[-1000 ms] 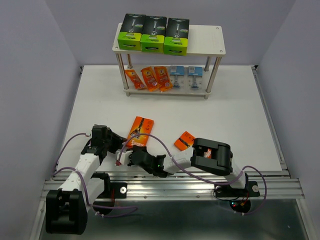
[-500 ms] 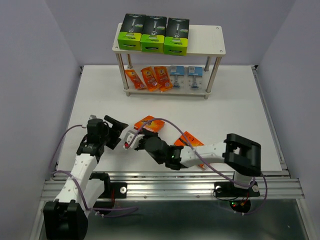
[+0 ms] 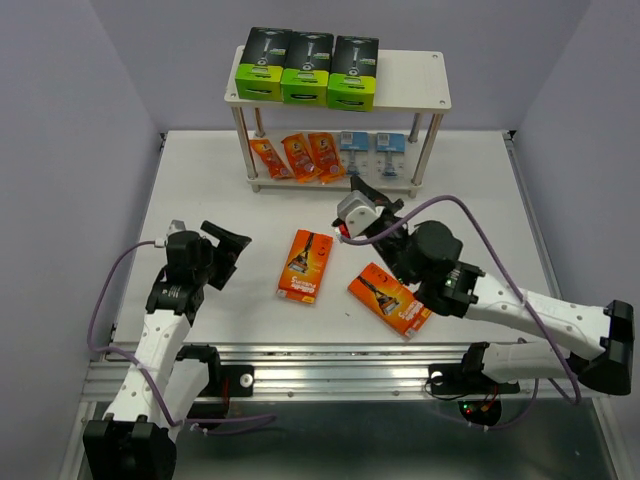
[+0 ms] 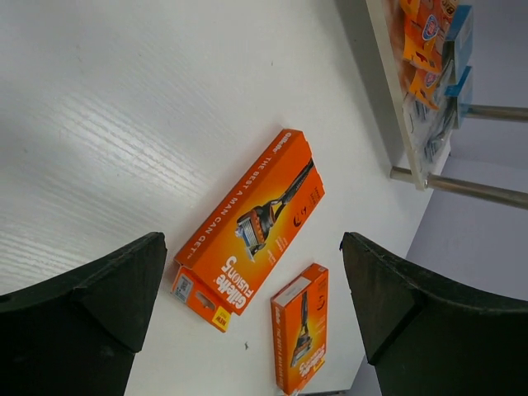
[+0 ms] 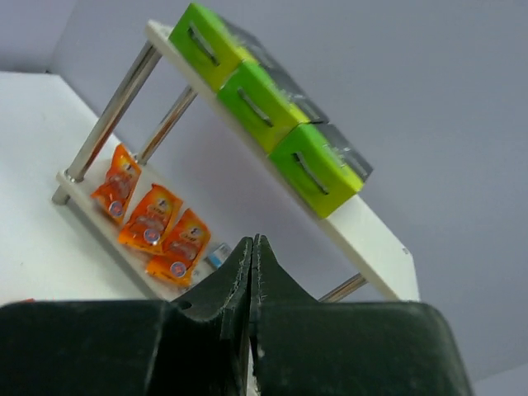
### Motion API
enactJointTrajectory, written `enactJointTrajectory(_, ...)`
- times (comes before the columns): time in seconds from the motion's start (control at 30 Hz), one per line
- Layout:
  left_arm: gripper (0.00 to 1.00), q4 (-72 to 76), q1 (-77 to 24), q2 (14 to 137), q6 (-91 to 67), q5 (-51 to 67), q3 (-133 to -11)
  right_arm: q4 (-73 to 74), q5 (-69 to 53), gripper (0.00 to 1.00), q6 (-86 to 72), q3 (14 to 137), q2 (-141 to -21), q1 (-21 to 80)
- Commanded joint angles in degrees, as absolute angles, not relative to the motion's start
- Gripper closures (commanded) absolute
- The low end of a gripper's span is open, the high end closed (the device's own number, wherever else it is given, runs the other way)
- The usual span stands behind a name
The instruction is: Place and organize the shaving razors onto the shelf
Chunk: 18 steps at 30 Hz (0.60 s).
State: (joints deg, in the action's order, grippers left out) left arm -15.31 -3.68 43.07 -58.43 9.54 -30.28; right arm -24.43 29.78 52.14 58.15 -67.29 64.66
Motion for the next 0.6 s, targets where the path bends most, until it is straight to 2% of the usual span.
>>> enactJointTrajectory(0.0,0.01,-13.6,-3.8,42.9,-54.6,10.4,-31.3,-17.5,30.8,0.96,47.4,61.9,-64.4,64.5)
enactJointTrajectory(0.03,0.01,-12.8,-3.8,43.4,-53.9,12.1,-30.2,-17.6,32.9,0.95,44.7,61.8,-64.5,64.5)
enactJointTrajectory(0.1,0.01,-11.4,-4.2,45.9,-51.6,17.2,-26.8,-17.6,35.4,0.86,39.3,58.8,-63.9,64.5)
enactJointTrajectory(0.2,0.05,-9.9,-8.0,48.1,-52.4,19.1,-22.2,-17.6,33.9,0.83,26.6,52.8,-63.2,64.5)
enactJointTrajectory(0.3,0.09,-5.7,-14.7,48.2,-56.1,18.6,-17.3,-17.6,34.8,0.72,21.0,49.2,-64.0,64.5)
enactJointTrajectory(0.33,0.11,-3.6,-16.4,48.5,-58.3,18.0,-16.4,-17.6,36.8,0.59,18.5,48.6,-64.3,64.0)
enactJointTrajectory(0.4,0.15,-1.5,-16.9,49.5,-59.1,18.2,-14.6,-17.7,38.6,0.45,16.5,48.0,-65.2,64.0)
enactJointTrajectory(0.43,0.18,-0.5,-17.0,51.0,-59.4,18.0,-14.5,-17.7,39.5,0.3,15.4,47.5,-65.3,64.0)
enactJointTrajectory(0.47,0.21,0.9,-17.5,51.8,-59.3,17.8,-14.6,-17.7,39.6,0.11,15.1,47.2,-65.2,64.0)
enactJointTrajectory(0.5,0.23,1.5,-17.7,52.6,-59.2,17.4,-14.9,-17.7,39.5,0.0,15.0,46.8,-65.0,64.0)
enactJointTrajectory(0.57,0.33,2.4,-17.9,55.6,-58.8,16.5,-15.6,-17.7,40.2,0.0,14.3,46.4,-64.7,64.0)
